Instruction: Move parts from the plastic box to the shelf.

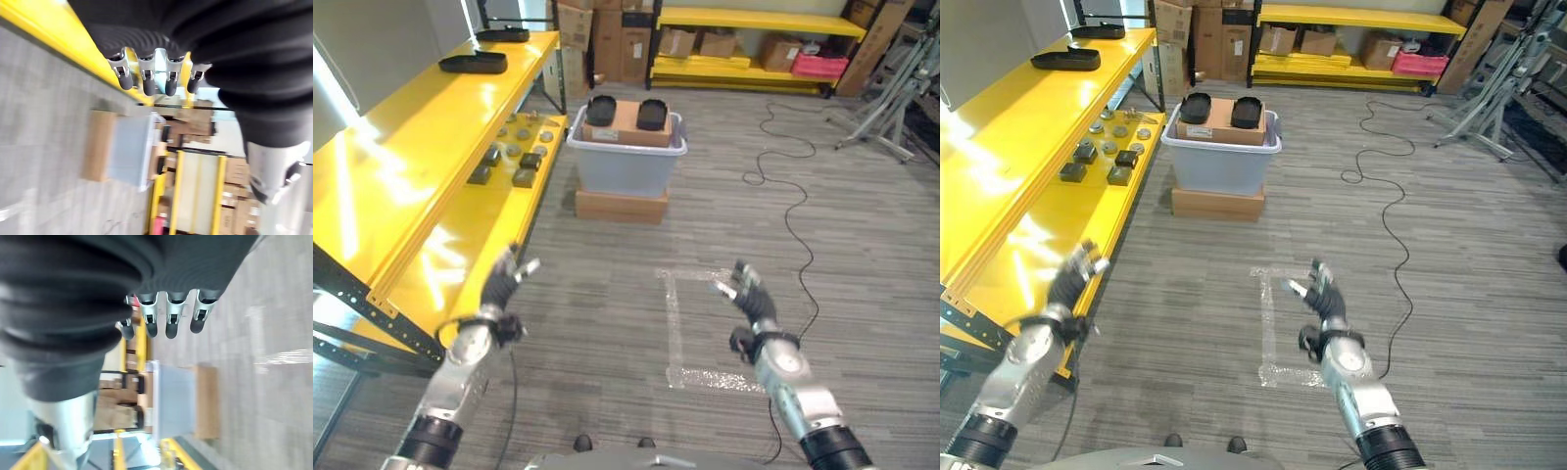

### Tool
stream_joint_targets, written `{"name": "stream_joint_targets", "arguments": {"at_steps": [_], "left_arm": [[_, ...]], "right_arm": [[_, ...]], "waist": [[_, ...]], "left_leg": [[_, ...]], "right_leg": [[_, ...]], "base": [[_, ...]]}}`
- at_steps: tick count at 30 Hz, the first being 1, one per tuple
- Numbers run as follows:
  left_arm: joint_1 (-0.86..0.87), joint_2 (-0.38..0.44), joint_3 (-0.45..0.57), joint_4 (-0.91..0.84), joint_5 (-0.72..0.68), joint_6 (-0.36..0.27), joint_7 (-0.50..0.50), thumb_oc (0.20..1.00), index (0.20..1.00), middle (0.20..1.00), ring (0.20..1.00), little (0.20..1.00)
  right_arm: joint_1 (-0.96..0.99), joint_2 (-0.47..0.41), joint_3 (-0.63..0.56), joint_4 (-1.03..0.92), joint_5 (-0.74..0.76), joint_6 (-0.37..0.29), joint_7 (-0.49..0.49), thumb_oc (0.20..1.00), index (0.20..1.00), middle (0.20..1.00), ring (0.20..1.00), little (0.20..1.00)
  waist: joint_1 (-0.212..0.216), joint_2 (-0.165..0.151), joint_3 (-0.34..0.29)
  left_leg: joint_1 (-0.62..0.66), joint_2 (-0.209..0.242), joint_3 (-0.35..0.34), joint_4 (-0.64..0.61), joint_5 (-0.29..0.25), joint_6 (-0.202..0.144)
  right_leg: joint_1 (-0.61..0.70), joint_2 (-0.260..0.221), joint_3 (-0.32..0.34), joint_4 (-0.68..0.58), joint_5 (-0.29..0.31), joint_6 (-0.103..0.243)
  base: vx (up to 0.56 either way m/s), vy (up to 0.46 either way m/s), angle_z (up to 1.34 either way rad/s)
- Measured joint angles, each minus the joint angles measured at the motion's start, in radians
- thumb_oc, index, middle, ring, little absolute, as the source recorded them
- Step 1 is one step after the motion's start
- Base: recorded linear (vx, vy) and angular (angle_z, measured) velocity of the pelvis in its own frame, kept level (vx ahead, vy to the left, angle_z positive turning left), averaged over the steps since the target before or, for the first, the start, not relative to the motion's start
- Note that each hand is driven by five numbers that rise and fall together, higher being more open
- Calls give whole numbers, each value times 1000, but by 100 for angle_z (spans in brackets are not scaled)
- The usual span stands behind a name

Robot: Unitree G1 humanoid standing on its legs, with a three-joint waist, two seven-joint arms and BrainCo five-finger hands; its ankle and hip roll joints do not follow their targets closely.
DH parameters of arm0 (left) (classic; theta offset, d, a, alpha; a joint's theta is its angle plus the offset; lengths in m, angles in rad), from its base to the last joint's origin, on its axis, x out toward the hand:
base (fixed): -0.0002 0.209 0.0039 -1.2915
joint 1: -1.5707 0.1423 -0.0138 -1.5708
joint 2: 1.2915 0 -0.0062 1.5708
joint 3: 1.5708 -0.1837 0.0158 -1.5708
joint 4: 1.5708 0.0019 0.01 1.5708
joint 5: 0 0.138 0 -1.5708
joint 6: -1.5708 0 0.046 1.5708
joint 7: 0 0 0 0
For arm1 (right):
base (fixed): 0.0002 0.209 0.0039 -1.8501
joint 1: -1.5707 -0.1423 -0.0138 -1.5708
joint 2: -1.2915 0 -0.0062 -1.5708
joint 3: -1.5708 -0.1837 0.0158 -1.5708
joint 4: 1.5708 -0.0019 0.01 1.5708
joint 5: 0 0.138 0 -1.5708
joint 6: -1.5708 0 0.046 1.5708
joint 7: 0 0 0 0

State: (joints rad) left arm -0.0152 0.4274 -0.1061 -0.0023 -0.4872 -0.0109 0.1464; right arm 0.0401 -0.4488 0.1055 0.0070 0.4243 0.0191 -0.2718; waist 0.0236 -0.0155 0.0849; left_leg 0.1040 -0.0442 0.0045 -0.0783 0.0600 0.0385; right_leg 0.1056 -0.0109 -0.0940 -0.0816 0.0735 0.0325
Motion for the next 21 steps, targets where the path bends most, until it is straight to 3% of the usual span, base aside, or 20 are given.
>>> {"name": "stream_joint_targets", "arguments": {"at_steps": [3, 5, 9, 14, 21], "left_arm": [[31, 32, 104, -149, 0, 13, 20, 1000, 1000, 1000, 1000, 1000], [26, 35, 115, -162, 0, 17, 25, 1000, 1000, 1000, 1000, 1000], [32, 33, 107, -157, -2, 57, 35, 1000, 1000, 1000, 1000, 1000], [78, 16, 132, -177, -38, 63, 21, 1000, 1000, 1000, 1000, 1000], [85, 17, 177, -183, -60, 63, 14, 1000, 1000, 1000, 1000, 1000]], "right_arm": [[27, -59, -95, -107, 23, -9, 3, 1000, 1000, 1000, 1000, 1000], [26, -72, -124, -108, 39, -17, 2, 1000, 1000, 1000, 1000, 1000], [26, -74, -117, -111, 82, 5, 6, 1000, 1000, 1000, 1000, 1000], [47, -69, -114, -110, 99, 29, 9, 1000, 1000, 1000, 1000, 1000], [52, -68, -107, -110, 100, 33, 9, 1000, 1000, 1000, 1000, 1000]], "waist": [[-10, 4, 17], [-13, 7, 16], [-17, 16, 22], [-12, 33, 30], [-4, 30, 32]], "left_leg": [[1, -1, 6, -4, -10, -9], [3, -2, 6, -4, -12, -8], [3, 1, 10, -6, -15, -10], [3, 0, 24, 0, -20, -7], [4, -2, 27, 0, -18, 4]], "right_leg": [[-1, -3, 6, -1, -6, 9], [0, -3, 7, -1, -6, 9], [-5, -2, 12, -4, -6, 8], [-13, -1, 27, 0, -6, 9], [-17, -2, 29, 2, -9, 12]], "base": [[41, 29, -7], [40, 29, -3], [53, 38, -4], [67, 52, -9], [75, 66, -2]]}}
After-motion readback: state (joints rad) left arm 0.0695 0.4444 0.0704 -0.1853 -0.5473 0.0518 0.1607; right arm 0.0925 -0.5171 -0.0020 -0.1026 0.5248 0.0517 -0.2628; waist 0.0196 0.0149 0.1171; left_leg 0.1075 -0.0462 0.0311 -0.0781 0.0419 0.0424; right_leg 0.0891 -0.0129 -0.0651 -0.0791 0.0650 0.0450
